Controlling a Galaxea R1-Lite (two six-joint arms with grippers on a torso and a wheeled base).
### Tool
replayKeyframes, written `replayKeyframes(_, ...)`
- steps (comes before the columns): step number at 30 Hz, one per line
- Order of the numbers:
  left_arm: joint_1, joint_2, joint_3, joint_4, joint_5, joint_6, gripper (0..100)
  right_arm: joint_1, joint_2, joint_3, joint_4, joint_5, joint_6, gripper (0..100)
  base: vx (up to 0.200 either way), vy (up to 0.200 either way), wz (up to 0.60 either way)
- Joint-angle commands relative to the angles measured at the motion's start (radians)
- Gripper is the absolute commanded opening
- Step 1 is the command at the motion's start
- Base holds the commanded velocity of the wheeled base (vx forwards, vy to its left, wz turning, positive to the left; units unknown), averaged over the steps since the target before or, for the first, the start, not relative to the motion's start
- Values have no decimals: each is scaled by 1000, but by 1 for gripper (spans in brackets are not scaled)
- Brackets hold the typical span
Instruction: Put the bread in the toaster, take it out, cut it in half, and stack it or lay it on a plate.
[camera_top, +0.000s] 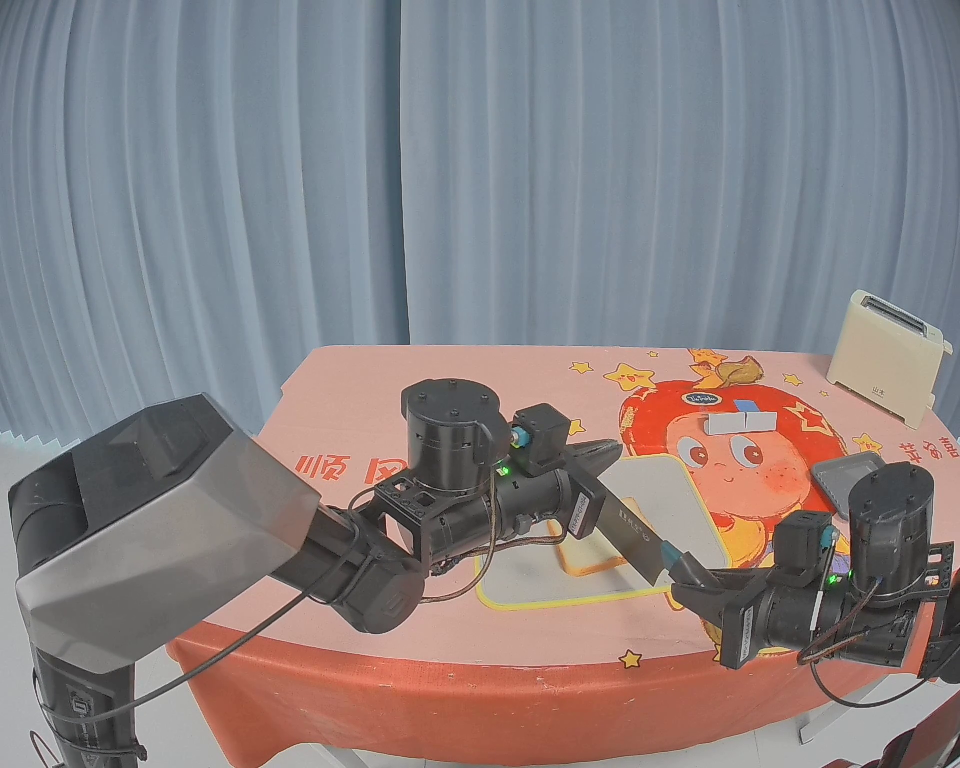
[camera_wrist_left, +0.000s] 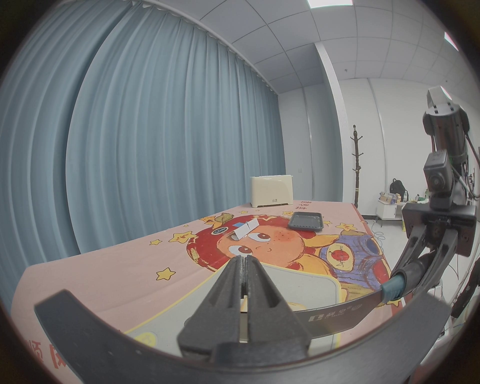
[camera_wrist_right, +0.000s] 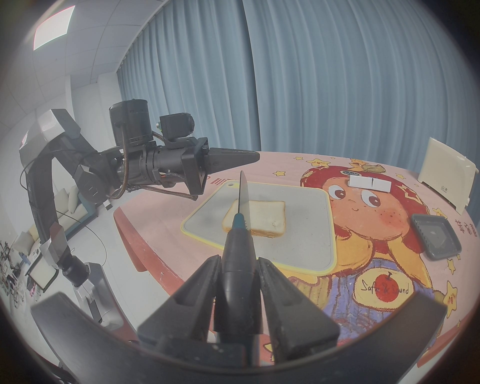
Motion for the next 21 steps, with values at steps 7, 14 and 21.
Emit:
replayKeyframes(7,-9,18,-2,0,0,3,0,-1,0,0,0,-4,0,0,0,0,0)
replayKeyframes(14,-12,50,6,-5,1,5,0,0,1,1,0,-6,0,0,0,0,0)
replayKeyframes(21,-14,56,8,-5,1,6,0,2,4,9,0,-6,0,0,0,0,0)
